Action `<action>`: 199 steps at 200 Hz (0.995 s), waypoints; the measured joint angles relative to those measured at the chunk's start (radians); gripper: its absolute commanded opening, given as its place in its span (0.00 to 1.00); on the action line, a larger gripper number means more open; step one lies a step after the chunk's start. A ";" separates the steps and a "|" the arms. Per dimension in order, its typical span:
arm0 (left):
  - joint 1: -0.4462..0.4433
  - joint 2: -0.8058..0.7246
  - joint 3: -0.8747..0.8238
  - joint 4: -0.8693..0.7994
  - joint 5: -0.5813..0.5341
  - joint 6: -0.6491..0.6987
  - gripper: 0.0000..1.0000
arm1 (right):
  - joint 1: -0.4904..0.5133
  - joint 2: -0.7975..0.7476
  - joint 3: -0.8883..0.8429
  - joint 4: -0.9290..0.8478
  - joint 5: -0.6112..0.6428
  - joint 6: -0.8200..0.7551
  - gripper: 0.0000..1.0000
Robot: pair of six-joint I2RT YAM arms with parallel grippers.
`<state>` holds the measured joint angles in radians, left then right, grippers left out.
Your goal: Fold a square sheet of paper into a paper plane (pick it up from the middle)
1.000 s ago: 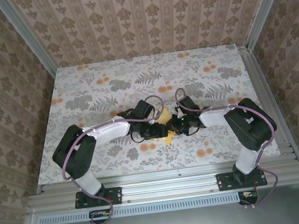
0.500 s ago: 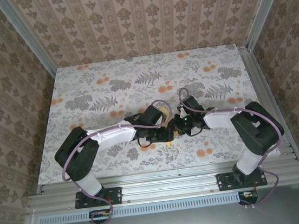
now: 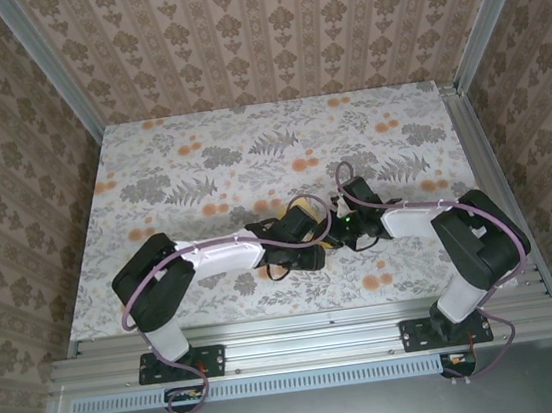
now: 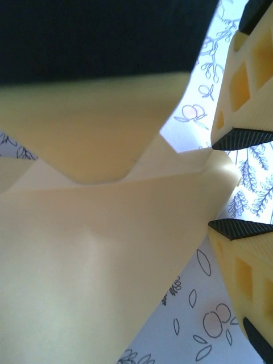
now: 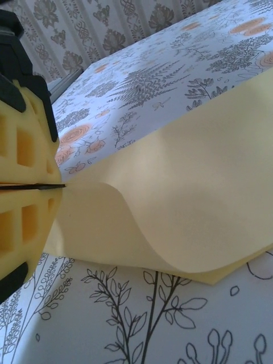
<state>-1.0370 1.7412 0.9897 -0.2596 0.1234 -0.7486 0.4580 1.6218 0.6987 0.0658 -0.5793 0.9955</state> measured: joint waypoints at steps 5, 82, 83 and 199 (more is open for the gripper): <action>-0.004 0.003 0.001 -0.003 -0.009 0.000 0.46 | -0.002 -0.001 -0.001 0.000 -0.002 0.000 0.10; -0.062 0.013 0.021 -0.009 -0.096 0.004 0.50 | -0.020 -0.002 -0.027 0.040 -0.032 0.012 0.09; -0.063 0.013 0.021 -0.009 -0.097 0.004 0.50 | -0.020 -0.002 -0.027 0.040 -0.032 0.012 0.09; -0.120 -0.059 -0.039 0.063 -0.177 0.046 0.51 | -0.028 -0.052 -0.040 0.051 -0.056 0.037 0.09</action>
<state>-1.1568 1.6821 0.9508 -0.1963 -0.0536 -0.7029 0.4297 1.5700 0.6586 0.1165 -0.6353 1.0328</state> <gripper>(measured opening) 0.523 0.092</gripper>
